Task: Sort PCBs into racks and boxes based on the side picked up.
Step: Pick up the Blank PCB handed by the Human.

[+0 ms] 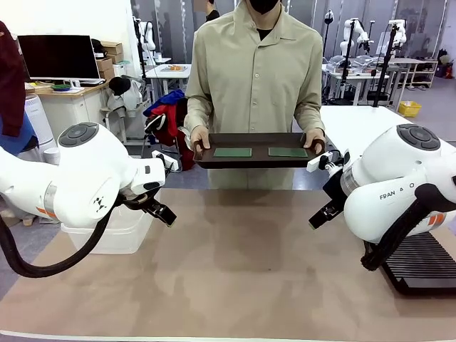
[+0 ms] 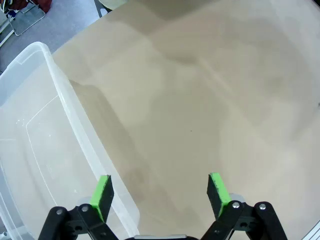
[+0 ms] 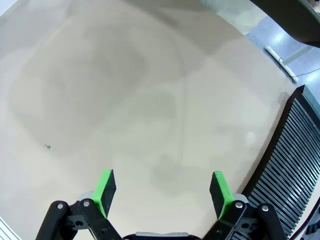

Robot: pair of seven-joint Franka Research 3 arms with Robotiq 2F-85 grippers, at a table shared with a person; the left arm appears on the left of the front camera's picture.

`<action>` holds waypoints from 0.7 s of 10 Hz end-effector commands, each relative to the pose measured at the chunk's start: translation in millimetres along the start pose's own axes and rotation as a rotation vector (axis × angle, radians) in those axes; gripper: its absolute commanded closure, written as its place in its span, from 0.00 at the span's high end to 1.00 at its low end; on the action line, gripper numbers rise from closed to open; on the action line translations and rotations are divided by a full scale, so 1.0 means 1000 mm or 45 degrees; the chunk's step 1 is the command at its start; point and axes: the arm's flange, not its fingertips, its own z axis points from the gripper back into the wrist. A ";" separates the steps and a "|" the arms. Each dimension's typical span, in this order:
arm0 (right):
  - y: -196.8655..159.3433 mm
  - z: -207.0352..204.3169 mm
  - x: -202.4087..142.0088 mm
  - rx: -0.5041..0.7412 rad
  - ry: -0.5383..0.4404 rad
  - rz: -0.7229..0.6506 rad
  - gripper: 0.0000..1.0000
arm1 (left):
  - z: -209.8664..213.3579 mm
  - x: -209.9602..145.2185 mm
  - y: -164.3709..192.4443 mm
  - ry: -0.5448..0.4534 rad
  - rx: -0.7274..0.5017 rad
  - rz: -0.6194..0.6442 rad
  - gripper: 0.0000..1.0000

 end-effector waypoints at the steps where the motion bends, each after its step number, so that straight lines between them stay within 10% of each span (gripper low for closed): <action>1: 0.000 0.000 0.000 0.000 0.000 0.000 1.00 | 0.000 0.000 0.000 0.000 0.000 0.000 1.00; 7: -0.009 0.025 0.008 0.300 0.069 0.001 1.00 | 0.021 0.000 -0.002 0.060 -0.177 -0.114 1.00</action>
